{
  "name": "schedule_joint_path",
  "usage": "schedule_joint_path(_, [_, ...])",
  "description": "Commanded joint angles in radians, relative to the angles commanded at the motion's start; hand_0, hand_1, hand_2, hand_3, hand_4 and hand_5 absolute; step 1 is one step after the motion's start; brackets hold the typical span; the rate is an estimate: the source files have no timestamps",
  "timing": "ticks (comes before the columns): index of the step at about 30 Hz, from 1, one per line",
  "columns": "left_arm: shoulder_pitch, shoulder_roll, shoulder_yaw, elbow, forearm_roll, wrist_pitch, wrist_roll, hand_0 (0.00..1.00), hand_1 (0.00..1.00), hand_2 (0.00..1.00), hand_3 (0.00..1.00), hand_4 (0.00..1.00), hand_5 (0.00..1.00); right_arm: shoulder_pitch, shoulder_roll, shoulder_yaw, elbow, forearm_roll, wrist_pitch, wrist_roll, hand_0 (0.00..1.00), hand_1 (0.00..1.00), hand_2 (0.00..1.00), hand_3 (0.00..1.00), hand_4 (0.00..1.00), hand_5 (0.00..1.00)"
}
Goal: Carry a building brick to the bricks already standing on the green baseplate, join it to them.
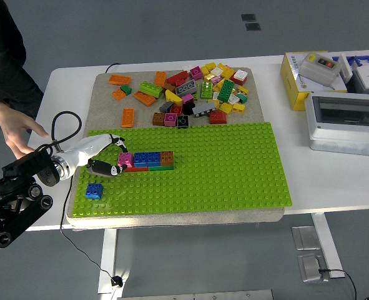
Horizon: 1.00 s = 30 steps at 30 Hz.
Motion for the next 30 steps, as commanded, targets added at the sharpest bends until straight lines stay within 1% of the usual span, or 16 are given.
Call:
schedule_joint_path(14, [0.000,-0.014,-0.008,0.010,-0.005,-0.003,0.004,0.998,0.954,0.918,0.580,0.673,0.237,0.001,0.000,0.003,0.000,-0.003,-0.001,0.001,0.705,0.641,0.547,0.769,0.661,0.998])
schedule_joint_path(30, [-0.002,-0.018,-0.004,0.019,-0.003,-0.003,0.007,0.998,0.955,0.919,0.582,0.677,0.245,0.004,0.001,-0.008,0.000,0.011,-0.003,0.005,0.704,0.641,0.546,0.769,0.663,0.998])
